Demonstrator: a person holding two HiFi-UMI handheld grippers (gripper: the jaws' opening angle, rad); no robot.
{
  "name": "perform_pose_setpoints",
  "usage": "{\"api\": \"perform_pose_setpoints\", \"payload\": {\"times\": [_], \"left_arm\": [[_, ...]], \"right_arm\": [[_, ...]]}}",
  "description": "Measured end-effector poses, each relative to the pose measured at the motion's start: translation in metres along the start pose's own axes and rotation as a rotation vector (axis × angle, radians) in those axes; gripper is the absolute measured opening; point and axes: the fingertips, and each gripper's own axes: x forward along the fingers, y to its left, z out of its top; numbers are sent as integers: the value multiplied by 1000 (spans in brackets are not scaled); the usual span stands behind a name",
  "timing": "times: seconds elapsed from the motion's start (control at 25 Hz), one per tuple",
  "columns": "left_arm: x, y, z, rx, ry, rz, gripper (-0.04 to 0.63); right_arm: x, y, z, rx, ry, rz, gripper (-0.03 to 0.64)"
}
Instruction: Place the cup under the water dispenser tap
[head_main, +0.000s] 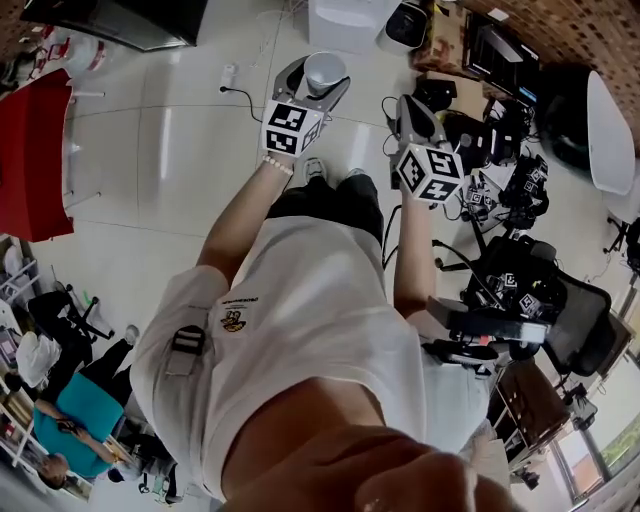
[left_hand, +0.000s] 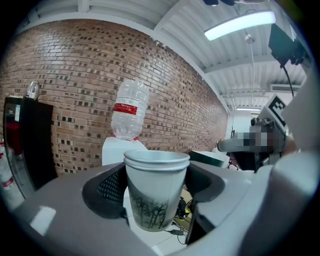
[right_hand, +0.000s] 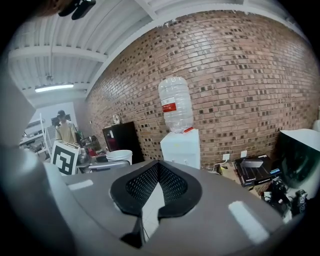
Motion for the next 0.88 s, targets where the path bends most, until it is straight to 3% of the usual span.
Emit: {"api": "perform_pose_setpoints", "payload": {"times": [0.4,0.88], "left_arm": [[61,10,-37,9,38,-43,347],[157,46,-84,21,108,17,347]], "right_arm": [[36,-26,-20,3,36,-11,0],[116,-94,-48,58,99,4,0]]}}
